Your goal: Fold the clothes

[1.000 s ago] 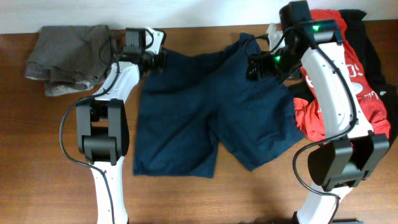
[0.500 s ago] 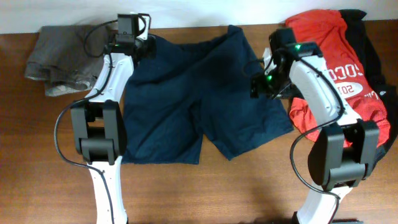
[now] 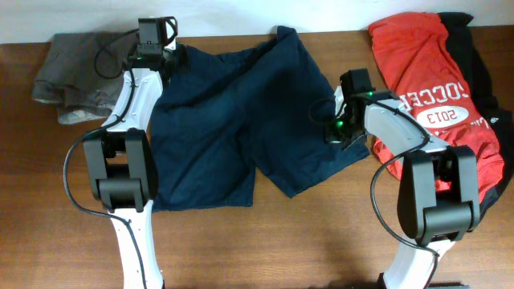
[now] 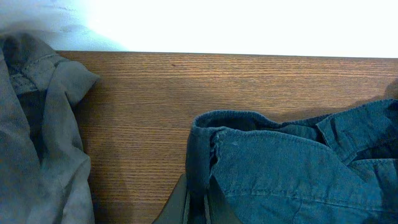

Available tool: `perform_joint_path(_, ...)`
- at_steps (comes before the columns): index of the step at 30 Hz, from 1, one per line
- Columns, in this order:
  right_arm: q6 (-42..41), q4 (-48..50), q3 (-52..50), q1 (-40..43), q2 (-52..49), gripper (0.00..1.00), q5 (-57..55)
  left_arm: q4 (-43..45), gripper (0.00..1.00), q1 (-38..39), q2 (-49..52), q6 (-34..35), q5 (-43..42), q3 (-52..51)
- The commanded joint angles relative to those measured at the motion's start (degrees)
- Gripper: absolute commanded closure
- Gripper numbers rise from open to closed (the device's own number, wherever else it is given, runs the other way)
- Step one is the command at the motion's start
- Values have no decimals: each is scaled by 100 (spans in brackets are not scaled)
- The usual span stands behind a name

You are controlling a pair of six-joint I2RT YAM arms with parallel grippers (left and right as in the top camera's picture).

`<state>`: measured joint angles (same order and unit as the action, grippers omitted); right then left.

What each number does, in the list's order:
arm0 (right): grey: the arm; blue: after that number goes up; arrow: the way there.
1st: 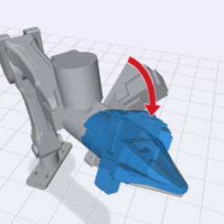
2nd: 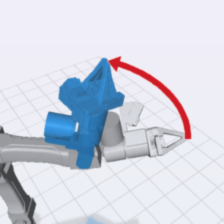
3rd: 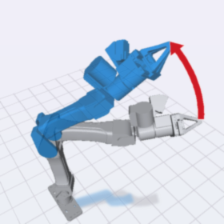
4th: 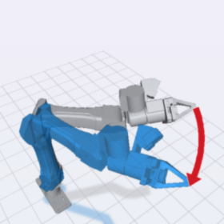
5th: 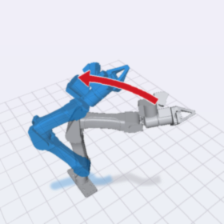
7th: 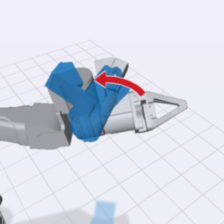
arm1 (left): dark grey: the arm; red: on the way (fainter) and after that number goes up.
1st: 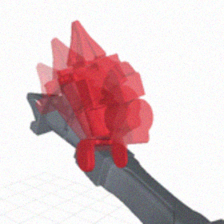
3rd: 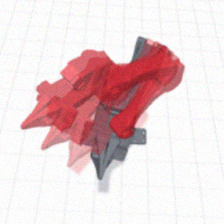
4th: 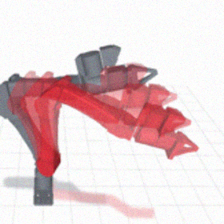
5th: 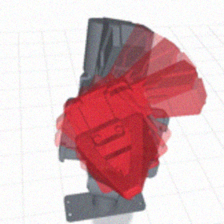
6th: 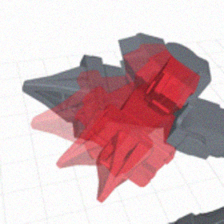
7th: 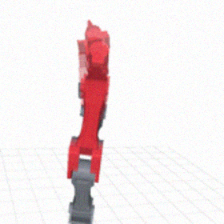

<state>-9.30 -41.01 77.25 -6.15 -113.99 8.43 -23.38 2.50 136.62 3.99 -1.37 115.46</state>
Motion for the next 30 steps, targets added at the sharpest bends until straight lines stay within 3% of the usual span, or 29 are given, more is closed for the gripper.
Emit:
perform_joint_path(1,-66,229,-234,-9,-195,96,-173,-44,99,-4,70,98,74,129)
perform_joint_path(12,-203,271,-334,68,-708,96,-525,-20,100,-168,70,289,81,129)
perform_joint_path(27,-326,291,-623,393,-833,96,-522,1213,99,-518,70,739,376,129)
perform_joint_path(28,-326,291,-623,402,-833,96,-503,1226,98,-518,70,737,374,129)
perform_joint_path(29,-326,289,-623,407,-833,96,-503,1222,89,-511,70,737,374,129)
perform_joint_path(30,-326,289,-623,404,-833,96,-503,1200,72,-511,70,734,374,129)
